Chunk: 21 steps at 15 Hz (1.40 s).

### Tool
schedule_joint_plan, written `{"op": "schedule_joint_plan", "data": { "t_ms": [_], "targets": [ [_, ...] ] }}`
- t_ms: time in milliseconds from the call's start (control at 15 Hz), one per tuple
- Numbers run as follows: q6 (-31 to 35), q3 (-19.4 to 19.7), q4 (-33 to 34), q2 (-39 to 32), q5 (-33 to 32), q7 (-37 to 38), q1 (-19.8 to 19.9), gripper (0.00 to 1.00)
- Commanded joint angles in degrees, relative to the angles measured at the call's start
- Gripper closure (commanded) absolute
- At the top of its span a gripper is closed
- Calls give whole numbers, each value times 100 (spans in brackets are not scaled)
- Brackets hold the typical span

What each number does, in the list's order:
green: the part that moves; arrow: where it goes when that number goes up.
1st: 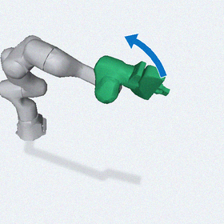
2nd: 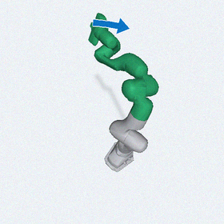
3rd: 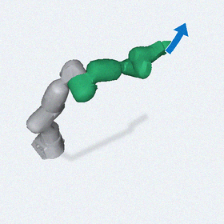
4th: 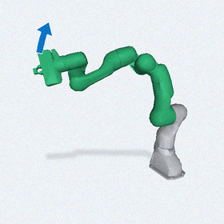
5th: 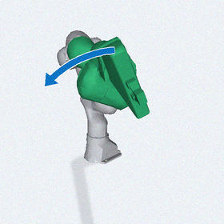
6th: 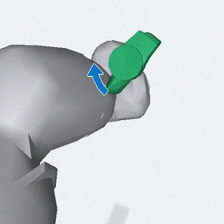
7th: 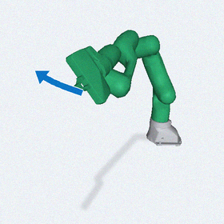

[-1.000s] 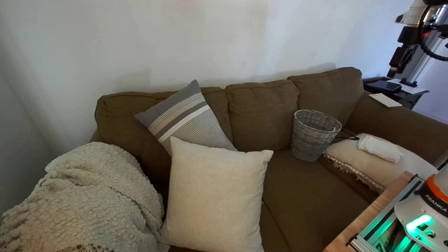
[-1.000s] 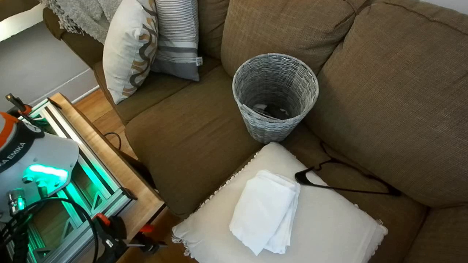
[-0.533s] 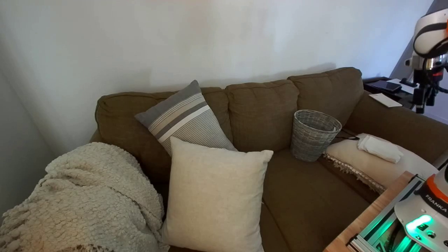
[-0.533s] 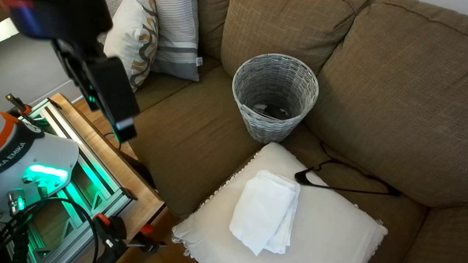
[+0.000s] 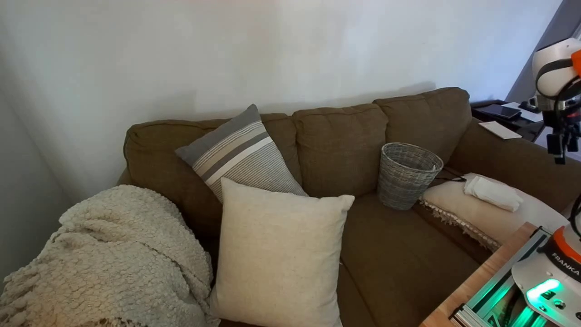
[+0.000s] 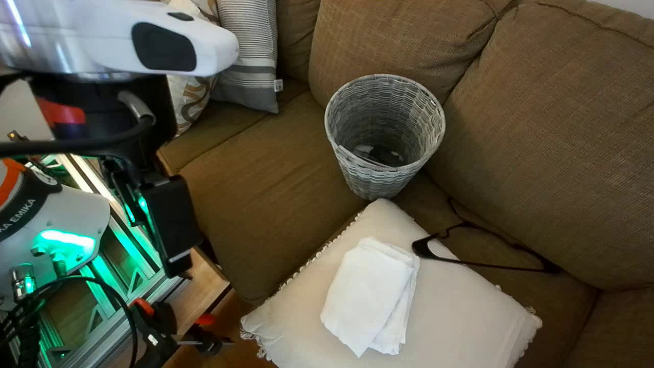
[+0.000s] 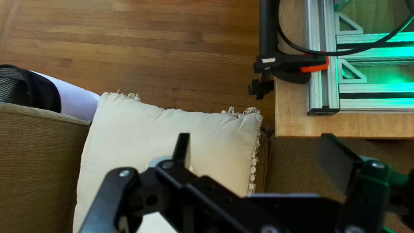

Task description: Put the white towel in the basket

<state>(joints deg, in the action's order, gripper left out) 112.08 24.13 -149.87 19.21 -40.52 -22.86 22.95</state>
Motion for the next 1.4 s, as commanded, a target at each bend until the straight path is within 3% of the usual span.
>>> {"op": "schedule_joint_plan", "data": {
  "t_ms": [0,267,400,467,533,800,867,1000,1200,1333],
  "targets": [
    [851,273,-192,241,98,-611,-75,0],
    [2587,636,-232,-270,379,-1405,-143,0],
    [3404,843,-264,-597,876,-2150,-242,0],
    [3506,876,-219,-809,1274,-2479,-299,0],
    [3172,512,-280,-423,861,-1962,22,0],
    [3444,571,-255,-778,1188,-2316,-49,0],
    [3807,465,-406,-671,716,-1991,62,0],
    [4798,304,-365,-1130,-386,-1189,430,0],
    [6148,82,40,-1989,-1838,-131,1308,0],
    [6330,224,430,-2395,-2780,571,1592,0]
  ]
}}
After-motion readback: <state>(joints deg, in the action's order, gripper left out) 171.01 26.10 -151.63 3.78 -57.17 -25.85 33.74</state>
